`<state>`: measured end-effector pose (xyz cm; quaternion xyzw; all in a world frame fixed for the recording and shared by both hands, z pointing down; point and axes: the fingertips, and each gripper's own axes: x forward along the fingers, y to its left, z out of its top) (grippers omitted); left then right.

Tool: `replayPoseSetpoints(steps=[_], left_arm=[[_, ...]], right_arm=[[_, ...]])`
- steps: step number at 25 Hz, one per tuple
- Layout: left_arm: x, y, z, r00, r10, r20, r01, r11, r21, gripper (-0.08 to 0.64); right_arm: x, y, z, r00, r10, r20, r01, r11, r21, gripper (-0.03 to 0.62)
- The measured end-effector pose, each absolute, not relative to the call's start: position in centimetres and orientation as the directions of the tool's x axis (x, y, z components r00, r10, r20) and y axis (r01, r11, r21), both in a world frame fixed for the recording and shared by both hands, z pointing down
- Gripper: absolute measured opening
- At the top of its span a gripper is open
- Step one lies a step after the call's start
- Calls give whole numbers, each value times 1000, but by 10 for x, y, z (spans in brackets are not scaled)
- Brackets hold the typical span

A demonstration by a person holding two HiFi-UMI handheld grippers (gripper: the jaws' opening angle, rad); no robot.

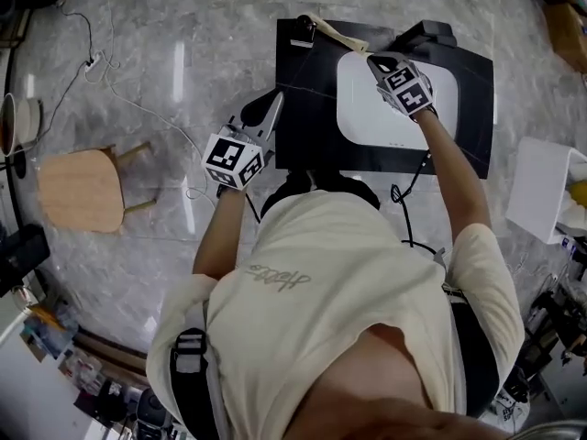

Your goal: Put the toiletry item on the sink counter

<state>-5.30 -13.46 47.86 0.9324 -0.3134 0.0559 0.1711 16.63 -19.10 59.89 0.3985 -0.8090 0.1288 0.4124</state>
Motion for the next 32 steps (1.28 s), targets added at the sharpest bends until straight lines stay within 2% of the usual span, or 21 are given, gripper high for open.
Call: replayPoseSetpoints(steps=[5, 8, 13, 20, 26, 32], left_arm=[[-40, -120, 467, 821, -534, 204, -570, -784, 246, 2], [-35, -107, 463, 821, -536, 197, -571, -780, 255, 2], [-23, -97, 448, 825, -535, 180, -564, -790, 240, 2], [-24, -94, 422, 814, -562, 144, -580, -787, 210, 2], [-29, -93, 387, 803, -585, 110, -595, -783, 182, 2], [-39, -93, 353, 802, -594, 71, -597, -791, 131, 2]], right_arm=[[166, -155, 573, -423, -585, 692, -792, 610, 32, -5], [158, -128, 550, -501, -621, 603, -815, 574, -86, -5], [155, -92, 513, -539, -696, 474, -830, 534, -160, -6], [167, -66, 490, -548, -723, 420, -827, 543, -145, -6], [176, -61, 422, -498, -808, 315, -857, 515, -35, -6], [165, -64, 381, -519, -813, 264, -844, 536, -9, -6]])
